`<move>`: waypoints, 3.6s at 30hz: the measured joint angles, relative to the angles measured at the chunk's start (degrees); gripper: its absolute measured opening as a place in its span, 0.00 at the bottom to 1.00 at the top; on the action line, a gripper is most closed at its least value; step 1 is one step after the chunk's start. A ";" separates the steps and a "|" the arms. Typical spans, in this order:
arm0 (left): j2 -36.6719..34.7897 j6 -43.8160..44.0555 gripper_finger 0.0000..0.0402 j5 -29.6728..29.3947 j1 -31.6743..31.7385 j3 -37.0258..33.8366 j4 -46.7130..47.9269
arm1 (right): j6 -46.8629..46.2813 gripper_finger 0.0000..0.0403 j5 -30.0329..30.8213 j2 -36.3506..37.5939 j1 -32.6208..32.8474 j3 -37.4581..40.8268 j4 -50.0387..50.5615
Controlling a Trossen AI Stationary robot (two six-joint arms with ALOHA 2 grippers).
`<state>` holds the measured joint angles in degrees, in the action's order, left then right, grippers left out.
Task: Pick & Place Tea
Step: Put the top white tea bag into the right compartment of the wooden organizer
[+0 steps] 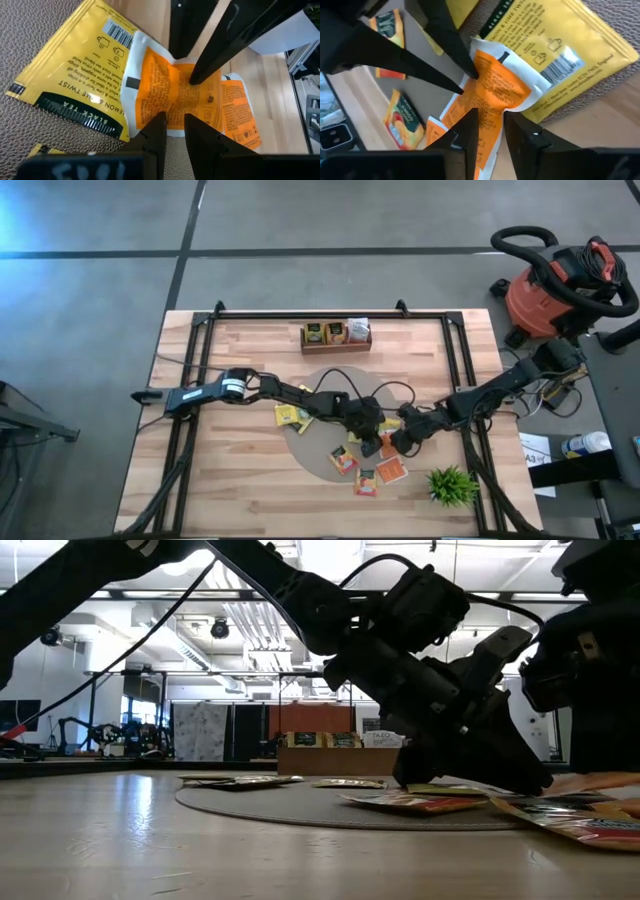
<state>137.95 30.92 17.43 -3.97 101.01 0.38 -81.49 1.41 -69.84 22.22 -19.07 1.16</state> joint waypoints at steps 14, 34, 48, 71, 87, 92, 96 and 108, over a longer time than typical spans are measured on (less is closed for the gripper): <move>-4.27 -3.32 0.18 -1.17 0.28 0.68 3.29 | 5.11 0.02 -0.35 0.72 0.02 -1.63 1.27; -28.94 2.23 0.18 -23.71 3.21 -0.15 15.26 | 35.76 0.02 55.88 -7.09 5.55 -39.05 70.23; -33.14 23.60 0.18 -10.54 9.60 -4.51 10.13 | 54.84 0.02 74.25 -20.98 1.36 -49.42 84.98; -34.32 75.94 0.18 -16.46 13.99 -35.47 -42.12 | 72.31 0.02 81.29 -20.54 -8.46 -49.90 88.41; -33.83 73.72 0.18 -16.71 15.50 -31.71 -41.25 | 90.34 0.02 81.25 -20.59 -8.50 -51.30 75.49; -33.83 73.71 0.18 -16.81 15.61 -31.56 -40.98 | 91.31 0.02 81.25 -20.60 -8.50 -51.96 74.87; -33.83 74.08 0.18 -17.85 15.78 -31.60 -40.96 | 92.49 0.02 81.25 -20.59 -8.48 -52.30 74.20; -32.07 74.19 0.18 -19.65 16.74 -30.40 -40.35 | 98.07 0.02 81.27 -20.59 -8.48 -52.92 67.85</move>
<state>105.88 105.11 -2.22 12.77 70.61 -39.97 16.58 82.67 -90.43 13.74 -71.99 69.01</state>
